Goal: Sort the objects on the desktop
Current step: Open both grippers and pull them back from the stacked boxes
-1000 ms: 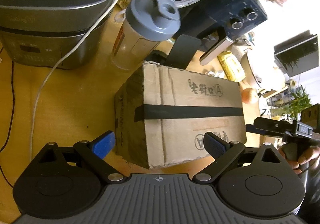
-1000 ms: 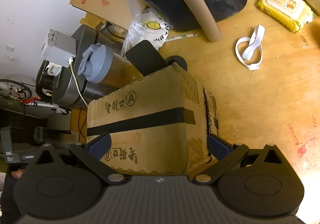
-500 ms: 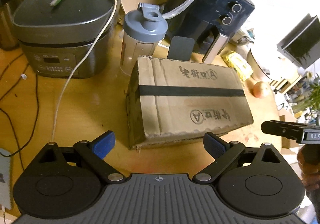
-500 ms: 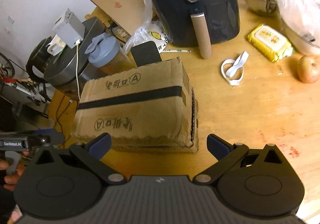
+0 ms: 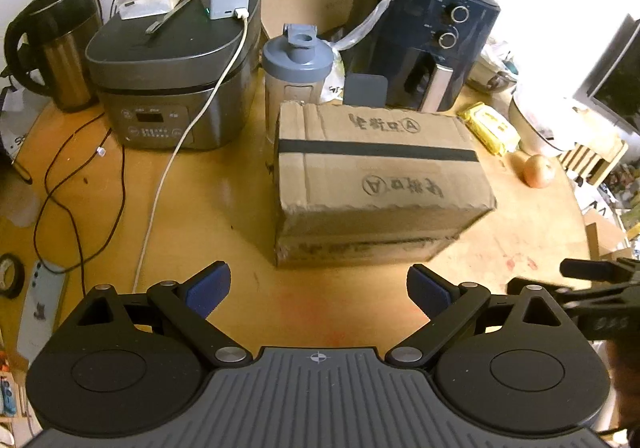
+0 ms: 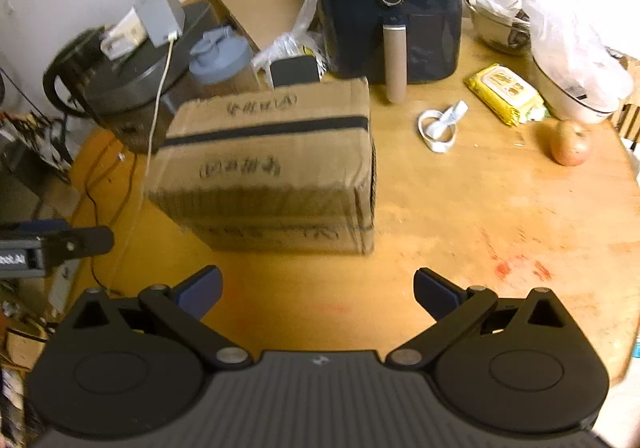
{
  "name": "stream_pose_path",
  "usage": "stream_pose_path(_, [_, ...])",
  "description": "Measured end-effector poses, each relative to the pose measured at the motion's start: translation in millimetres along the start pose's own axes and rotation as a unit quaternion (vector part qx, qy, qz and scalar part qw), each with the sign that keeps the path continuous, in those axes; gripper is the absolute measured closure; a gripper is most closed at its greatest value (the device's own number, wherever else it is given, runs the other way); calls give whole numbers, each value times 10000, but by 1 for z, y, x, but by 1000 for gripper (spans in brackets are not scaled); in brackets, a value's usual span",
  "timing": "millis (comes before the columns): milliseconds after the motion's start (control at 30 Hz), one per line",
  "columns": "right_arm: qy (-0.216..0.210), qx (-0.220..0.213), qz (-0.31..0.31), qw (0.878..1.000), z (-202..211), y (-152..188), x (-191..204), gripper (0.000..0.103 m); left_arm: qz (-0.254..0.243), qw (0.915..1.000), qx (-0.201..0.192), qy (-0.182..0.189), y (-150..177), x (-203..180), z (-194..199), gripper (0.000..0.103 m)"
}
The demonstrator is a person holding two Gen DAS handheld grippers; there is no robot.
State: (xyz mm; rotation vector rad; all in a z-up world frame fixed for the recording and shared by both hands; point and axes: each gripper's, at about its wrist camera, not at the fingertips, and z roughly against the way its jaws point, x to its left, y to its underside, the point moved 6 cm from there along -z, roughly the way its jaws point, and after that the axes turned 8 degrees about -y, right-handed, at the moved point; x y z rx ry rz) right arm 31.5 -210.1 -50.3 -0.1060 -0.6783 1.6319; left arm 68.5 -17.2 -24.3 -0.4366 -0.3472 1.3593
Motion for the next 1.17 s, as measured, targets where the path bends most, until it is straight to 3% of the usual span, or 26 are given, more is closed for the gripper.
stream_pose_path(433, [745,-306,471,9956,18,27,18,0,-49,9988,-126,-471,32,-17,19,6])
stream_pose_path(1167, [710,-182,427,9964,12,35,15,0,-1,9986,-74,-532,42,-21,14,6])
